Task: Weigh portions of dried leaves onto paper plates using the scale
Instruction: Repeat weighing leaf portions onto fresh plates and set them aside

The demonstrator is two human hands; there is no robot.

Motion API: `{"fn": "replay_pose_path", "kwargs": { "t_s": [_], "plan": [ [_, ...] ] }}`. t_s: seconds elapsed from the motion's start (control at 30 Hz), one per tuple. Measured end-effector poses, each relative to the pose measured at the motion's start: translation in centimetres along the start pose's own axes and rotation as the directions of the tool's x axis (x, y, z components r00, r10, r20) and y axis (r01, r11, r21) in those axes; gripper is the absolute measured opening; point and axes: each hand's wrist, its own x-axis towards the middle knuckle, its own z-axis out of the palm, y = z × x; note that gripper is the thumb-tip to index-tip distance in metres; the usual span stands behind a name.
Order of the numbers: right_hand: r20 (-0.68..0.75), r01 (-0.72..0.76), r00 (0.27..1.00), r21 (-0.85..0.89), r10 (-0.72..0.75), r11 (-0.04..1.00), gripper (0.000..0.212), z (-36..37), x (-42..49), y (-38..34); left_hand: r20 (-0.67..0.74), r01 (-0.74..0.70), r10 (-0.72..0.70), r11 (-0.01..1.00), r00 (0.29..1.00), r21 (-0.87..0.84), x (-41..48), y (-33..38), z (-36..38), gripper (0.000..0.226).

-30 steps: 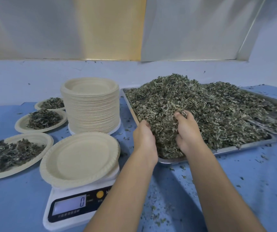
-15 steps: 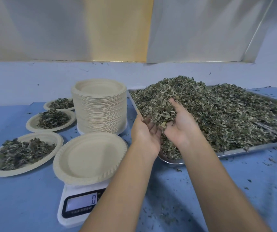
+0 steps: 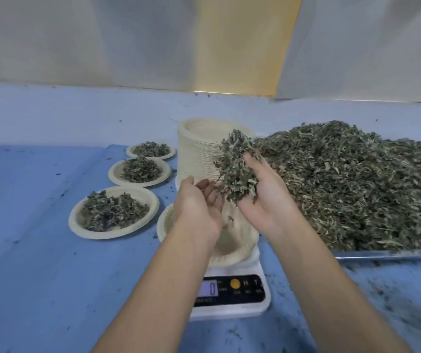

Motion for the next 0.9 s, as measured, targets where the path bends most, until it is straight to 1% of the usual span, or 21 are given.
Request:
{"fn": "replay_pose_path", "kwargs": {
  "t_s": [0.07, 0.13, 0.2, 0.23, 0.27, 0.33, 0.4, 0.57, 0.73, 0.8, 0.9],
  "plan": [
    [0.038, -0.006, 0.999, -0.065, 0.009, 0.998, 0.023, 0.2, 0.0, 0.7, -0.003, -0.008, 0.008, 0.999, 1.000, 0.048, 0.2, 0.8, -0.9, 0.034],
    [0.068, 0.011, 0.998, -0.216, 0.004, 0.976, 0.020, 0.0, -0.1, 1.2, 0.002, -0.031, 0.031, 0.996, 1.000, 0.085, 0.1, 1.4, -1.4, 0.032],
    [0.092, 0.038, 0.996, -0.374, -0.004, 0.926, 0.021, -0.4, -0.2, 1.6, -0.017, -0.070, 0.072, 0.989, 0.997, 0.134, 0.2, 1.7, -1.5, 0.030],
    [0.105, 0.060, 0.994, -0.448, -0.015, 0.892, 0.021, -0.5, -0.3, 1.7, -0.041, -0.107, 0.114, 0.981, 0.993, 0.159, 0.3, 1.8, -1.6, 0.030],
    [0.127, 0.096, 0.991, -0.534, -0.032, 0.840, 0.021, -0.7, -0.4, 1.8, -0.072, -0.155, 0.170, 0.971, 0.983, 0.182, 0.4, 2.0, -1.6, 0.029],
    [0.205, 0.187, 0.977, -0.707, -0.056, 0.682, 0.020, -0.8, -0.7, 2.0, -0.123, -0.249, 0.283, 0.939, 0.951, 0.238, 0.3, 2.2, -1.7, 0.029],
    [0.249, 0.226, 0.968, -0.806, -0.032, 0.547, 0.017, -0.8, -0.8, 1.9, -0.134, -0.315, 0.364, 0.903, 0.922, 0.292, 0.2, 2.5, -2.0, 0.028],
    [0.319, 0.301, 0.948, -0.907, 0.016, 0.293, 0.018, -0.9, -0.9, 2.3, -0.114, -0.406, 0.450, 0.870, 0.885, 0.280, -0.2, 3.1, -2.1, 0.023],
    [0.331, 0.324, 0.935, -0.943, 0.126, 0.072, 0.030, -1.1, -0.7, 2.9, -0.120, -0.396, 0.447, 0.867, 0.887, 0.301, -0.2, 3.3, -2.3, 0.027],
    [0.326, 0.327, 0.933, -0.945, 0.154, 0.020, 0.036, -1.1, -0.8, 3.0, -0.116, -0.403, 0.448, 0.871, 0.887, 0.281, -0.1, 3.4, -2.5, 0.029],
    [0.315, 0.314, 0.940, -0.949, 0.135, 0.025, 0.042, -1.1, -1.0, 2.7, -0.116, -0.413, 0.454, 0.871, 0.884, 0.265, 0.0, 3.6, -2.7, 0.031]
  ]
}}
